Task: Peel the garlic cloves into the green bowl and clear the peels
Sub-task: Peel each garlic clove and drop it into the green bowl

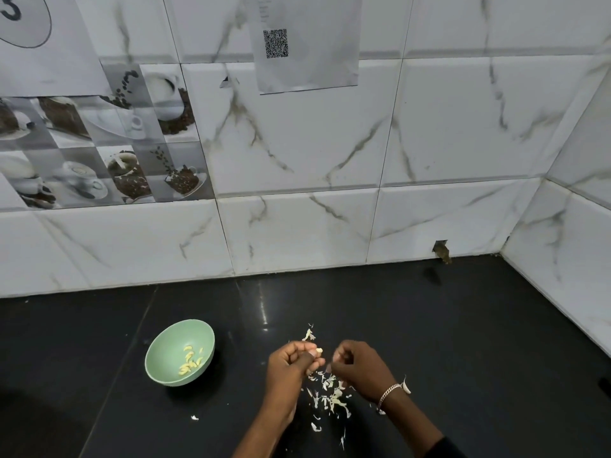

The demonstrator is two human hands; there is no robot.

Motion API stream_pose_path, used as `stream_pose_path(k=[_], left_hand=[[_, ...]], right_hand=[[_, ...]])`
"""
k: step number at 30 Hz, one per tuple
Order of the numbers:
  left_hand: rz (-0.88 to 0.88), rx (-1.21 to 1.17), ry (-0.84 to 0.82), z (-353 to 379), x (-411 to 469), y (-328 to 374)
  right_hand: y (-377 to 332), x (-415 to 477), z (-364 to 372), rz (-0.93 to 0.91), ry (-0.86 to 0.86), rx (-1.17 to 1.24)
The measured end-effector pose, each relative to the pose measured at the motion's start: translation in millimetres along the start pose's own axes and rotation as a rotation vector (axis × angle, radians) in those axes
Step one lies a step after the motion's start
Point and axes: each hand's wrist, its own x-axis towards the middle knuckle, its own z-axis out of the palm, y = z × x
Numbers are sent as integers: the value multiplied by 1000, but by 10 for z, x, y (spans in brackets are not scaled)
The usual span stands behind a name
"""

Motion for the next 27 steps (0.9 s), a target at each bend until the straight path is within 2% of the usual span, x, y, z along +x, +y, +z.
stream_pose_path(k=[5,9,13,19,27], left_hand=[[94,146,0,-38,5,19],[156,240,-17,-75,3,6],[161,206,-31,-49,-15,24],[180,240,-52,-42,-45,59],[225,312,22,-243,-26,78]], right_hand=[[-123,-18,-13,-13,46,211],[-145,-13,14,-87,42,221],[-178,-13,44,-157,10,157],[-200,-9,96,-149,55,139],[-338,47,301,-142,-22,179]])
